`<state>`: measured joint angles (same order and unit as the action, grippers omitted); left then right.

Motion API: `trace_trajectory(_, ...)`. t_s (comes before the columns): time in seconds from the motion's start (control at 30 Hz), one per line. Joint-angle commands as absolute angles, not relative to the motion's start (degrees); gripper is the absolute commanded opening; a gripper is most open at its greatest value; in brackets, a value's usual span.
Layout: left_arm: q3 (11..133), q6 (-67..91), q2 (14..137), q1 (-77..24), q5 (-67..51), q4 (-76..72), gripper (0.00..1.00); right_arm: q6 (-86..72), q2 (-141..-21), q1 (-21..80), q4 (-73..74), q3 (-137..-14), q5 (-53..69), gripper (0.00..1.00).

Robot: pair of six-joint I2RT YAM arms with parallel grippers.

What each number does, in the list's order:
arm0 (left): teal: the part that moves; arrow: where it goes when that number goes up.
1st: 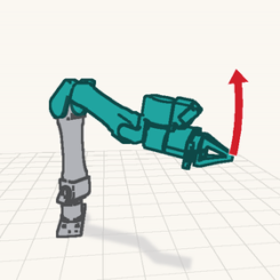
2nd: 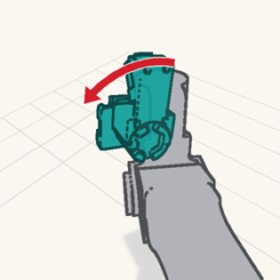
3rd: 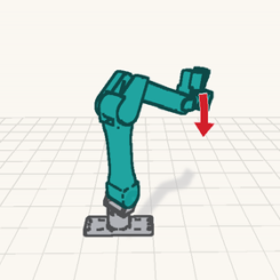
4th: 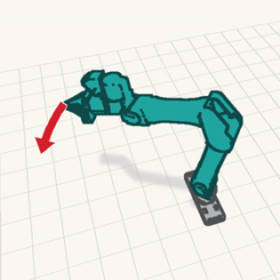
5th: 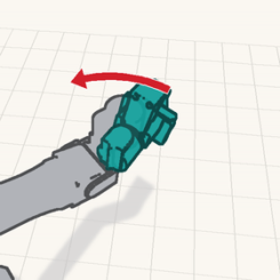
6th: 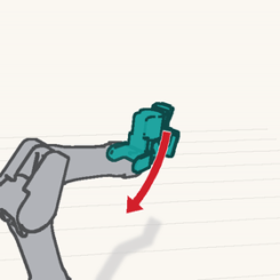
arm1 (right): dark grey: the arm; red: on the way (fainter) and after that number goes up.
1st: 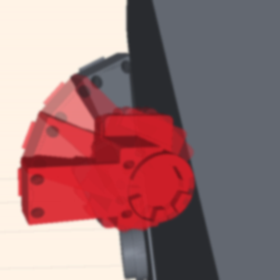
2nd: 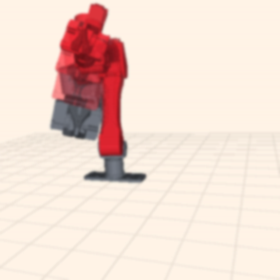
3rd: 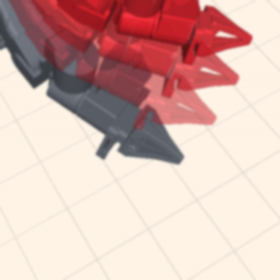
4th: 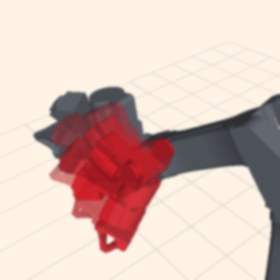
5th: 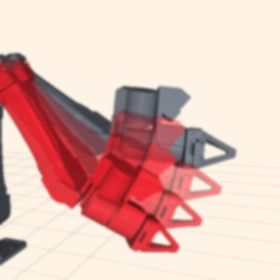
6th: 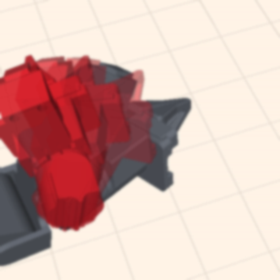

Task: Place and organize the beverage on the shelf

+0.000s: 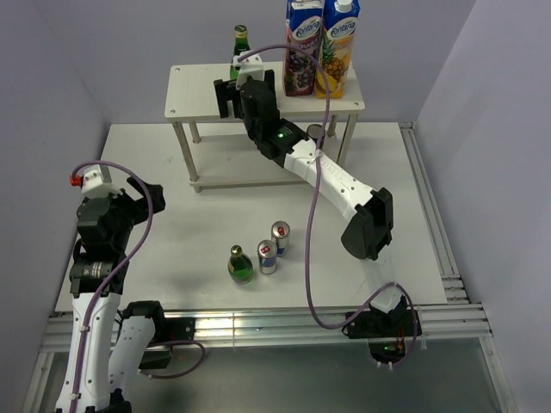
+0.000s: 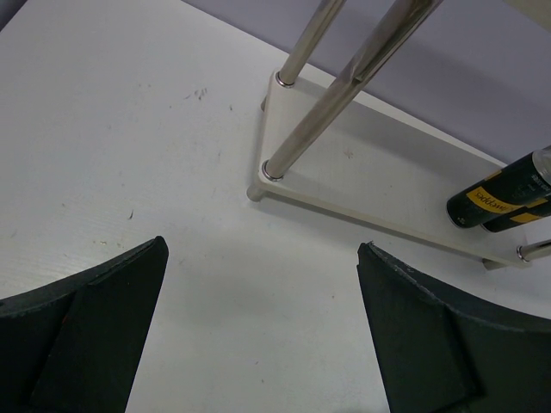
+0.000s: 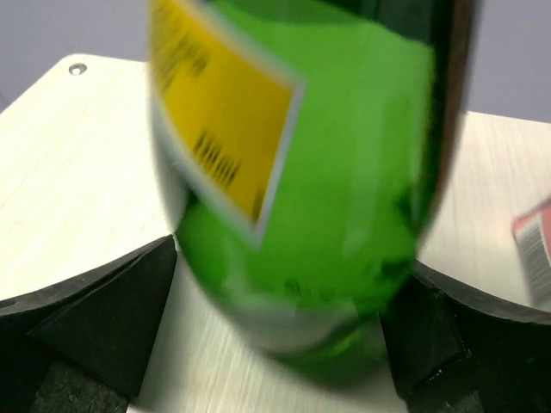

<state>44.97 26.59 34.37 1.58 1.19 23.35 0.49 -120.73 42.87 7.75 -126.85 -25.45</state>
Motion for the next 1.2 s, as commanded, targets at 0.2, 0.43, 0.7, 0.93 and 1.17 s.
trace_trajectory(0.2,45.9,25.8,34.5,2.5,0.4,21.0,0.99,2.7,-108.2,47.6,2.8,-114.0,-32.6,1.00)
trace_trajectory(0.43,45.9,25.8,34.9,2.7,0.4,21.0,0.99,2.5,-98.4,51.7,-1.9,-99.6,-39.9,1.00)
trace_trajectory(0.7,45.4,24.7,36.4,2.5,-11.1,19.7,0.99,-4.8,-85.4,57.6,0.2,-83.4,-46.0,1.00)
trace_trajectory(0.93,46.5,28.9,37.4,-12.5,-4.2,23.5,0.99,-12.6,-67.7,67.7,3.2,-67.0,-53.3,1.00)
trace_trajectory(1.17,43.8,38.3,31.8,-37.5,11.5,27.7,0.99,-17.9,-52.9,74.6,13.7,-57.2,-60.1,1.00)
